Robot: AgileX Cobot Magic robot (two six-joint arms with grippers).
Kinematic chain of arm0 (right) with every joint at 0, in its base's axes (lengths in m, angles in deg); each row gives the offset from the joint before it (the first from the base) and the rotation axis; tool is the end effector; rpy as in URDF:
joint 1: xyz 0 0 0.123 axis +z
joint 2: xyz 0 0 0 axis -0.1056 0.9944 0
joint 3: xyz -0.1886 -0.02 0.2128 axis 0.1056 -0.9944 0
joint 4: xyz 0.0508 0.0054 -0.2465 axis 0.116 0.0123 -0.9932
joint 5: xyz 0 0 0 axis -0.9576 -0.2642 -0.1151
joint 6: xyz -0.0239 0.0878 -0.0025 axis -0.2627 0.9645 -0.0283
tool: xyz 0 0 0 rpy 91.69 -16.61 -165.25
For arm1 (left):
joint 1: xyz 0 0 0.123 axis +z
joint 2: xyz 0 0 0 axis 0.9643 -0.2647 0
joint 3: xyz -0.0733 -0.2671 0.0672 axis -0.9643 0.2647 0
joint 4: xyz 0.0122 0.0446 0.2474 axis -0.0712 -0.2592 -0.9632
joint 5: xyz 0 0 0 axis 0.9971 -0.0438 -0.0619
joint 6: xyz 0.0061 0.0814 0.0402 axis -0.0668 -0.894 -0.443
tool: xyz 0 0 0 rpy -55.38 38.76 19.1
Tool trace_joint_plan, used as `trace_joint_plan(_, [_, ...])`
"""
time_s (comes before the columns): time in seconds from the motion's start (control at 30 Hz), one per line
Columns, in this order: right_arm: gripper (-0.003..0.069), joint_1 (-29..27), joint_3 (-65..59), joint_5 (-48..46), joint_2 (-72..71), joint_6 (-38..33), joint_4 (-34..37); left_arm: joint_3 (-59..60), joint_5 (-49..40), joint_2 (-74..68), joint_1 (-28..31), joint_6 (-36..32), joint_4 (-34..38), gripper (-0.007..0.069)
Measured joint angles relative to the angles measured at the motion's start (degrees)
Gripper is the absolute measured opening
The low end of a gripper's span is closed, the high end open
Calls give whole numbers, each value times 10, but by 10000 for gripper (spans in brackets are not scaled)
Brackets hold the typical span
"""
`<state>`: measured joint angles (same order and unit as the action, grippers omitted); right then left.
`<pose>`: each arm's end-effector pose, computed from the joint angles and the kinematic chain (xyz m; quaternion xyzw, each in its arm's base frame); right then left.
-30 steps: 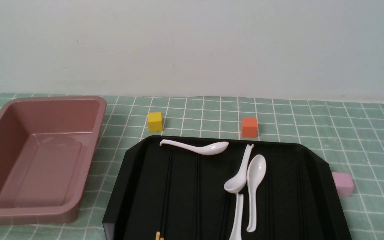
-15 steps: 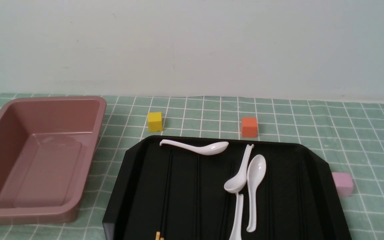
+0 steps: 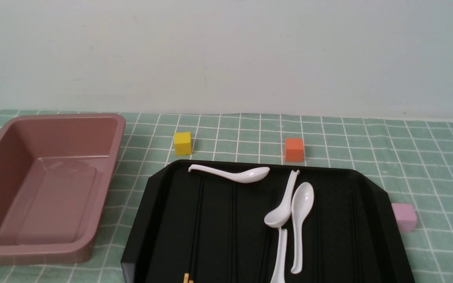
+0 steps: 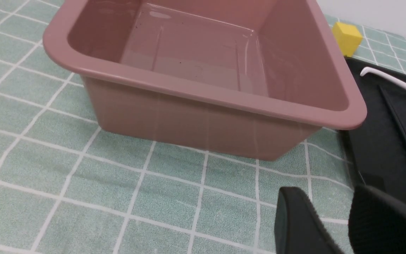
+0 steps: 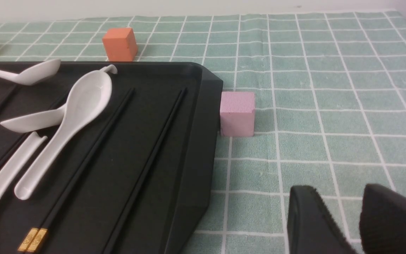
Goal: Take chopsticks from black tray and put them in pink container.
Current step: 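Reach over to the black tray and grasp a pair of chopsticks with the left gripper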
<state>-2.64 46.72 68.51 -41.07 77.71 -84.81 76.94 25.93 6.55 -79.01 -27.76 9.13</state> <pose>0.0528 0.0009 0.1746 0.0334 0.8000 0.0447 0.5974 0.0520 -0.0014 0.1687 -0.1047 0.8045 -0.1025 0.5756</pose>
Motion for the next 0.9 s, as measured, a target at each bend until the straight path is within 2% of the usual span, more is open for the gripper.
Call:
trace_joint_plan(0.27, [240,0,0,0,0,0,0,0,16,0,0,18,7,239])
trace_joint_plan(0.53, [240,0,0,0,0,0,0,0,22,0,0,242,295,239])
trace_joint_plan(0.73, [240,0,0,0,0,0,0,0,61,0,0,285,372,236])
trace_joint_plan(0.9, [240,0,0,0,0,0,0,-50,84,0,0,257,397,132])
